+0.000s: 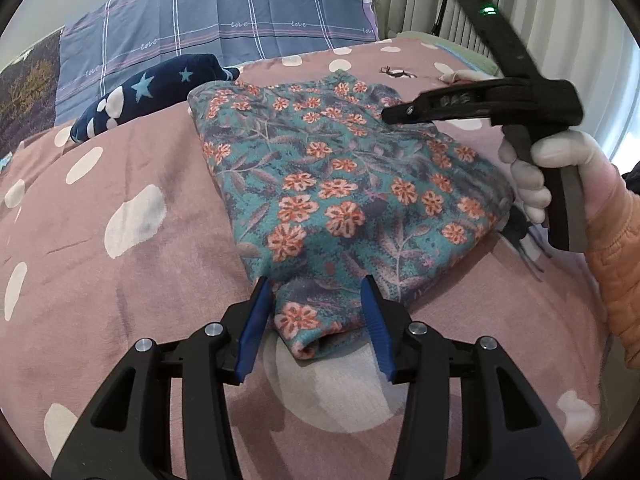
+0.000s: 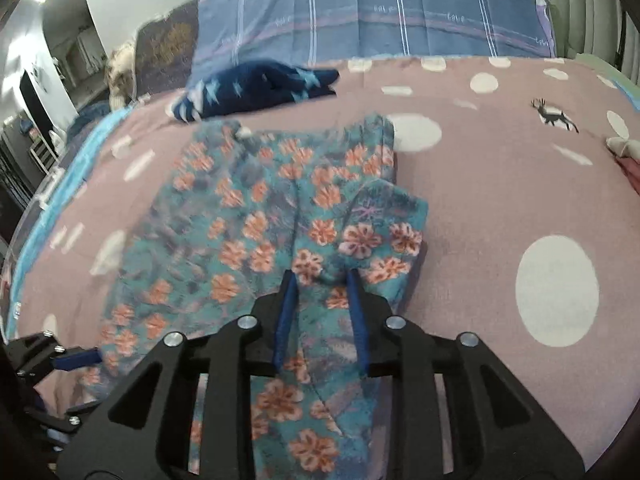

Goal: Fold small clothes

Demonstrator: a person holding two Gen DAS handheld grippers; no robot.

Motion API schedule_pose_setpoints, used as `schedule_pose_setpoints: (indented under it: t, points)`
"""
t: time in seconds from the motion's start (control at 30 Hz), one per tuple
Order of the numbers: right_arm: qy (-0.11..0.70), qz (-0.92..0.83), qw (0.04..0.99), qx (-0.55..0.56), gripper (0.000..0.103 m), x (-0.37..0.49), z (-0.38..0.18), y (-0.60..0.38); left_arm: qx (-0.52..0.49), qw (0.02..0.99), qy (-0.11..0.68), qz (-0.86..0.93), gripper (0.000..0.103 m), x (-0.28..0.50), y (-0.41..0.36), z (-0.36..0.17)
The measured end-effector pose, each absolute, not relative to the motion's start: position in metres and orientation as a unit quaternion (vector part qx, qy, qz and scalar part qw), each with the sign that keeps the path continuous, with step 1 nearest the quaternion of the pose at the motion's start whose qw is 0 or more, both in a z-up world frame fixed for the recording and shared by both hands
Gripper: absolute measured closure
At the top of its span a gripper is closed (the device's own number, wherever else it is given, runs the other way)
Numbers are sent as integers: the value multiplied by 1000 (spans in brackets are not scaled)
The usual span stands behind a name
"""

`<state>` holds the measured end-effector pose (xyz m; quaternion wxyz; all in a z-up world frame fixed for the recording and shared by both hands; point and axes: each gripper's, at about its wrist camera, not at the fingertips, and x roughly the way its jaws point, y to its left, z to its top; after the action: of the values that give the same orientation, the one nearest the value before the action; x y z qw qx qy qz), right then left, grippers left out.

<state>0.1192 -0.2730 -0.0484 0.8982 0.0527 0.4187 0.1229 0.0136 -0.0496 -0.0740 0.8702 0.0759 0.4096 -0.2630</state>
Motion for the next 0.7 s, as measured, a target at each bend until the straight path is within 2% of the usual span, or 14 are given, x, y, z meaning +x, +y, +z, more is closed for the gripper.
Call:
schedule_pose_setpoints:
  t: [0.07, 0.1, 0.13, 0.23, 0.4, 0.5, 0.7]
  points:
    - [399, 130, 906, 58, 61, 112, -34, -279, 50, 872, 404, -273, 55, 16, -42, -64]
    - [392, 127, 909, 57, 54, 109, -28, -283, 35, 875, 396, -277, 52, 19, -37, -56]
    - [388, 124, 911, 56, 52, 107, -26, -288, 27, 878, 390, -276, 45, 25, -32, -50]
    - [394, 104, 910, 72, 47, 112, -27, -312, 22, 886, 382, -260, 44, 49, -24, -43]
    - [444, 143, 870, 162, 45, 119, -60, -336, 11, 870, 421, -258, 43, 104, -20, -65]
    - [450, 182, 855, 185, 38, 122, -74, -336, -23, 849, 449, -278, 43, 129, -23, -81]
    - [450, 220, 843, 197, 38, 152, -76, -331, -66, 830, 467, -299, 42, 179, -42, -94]
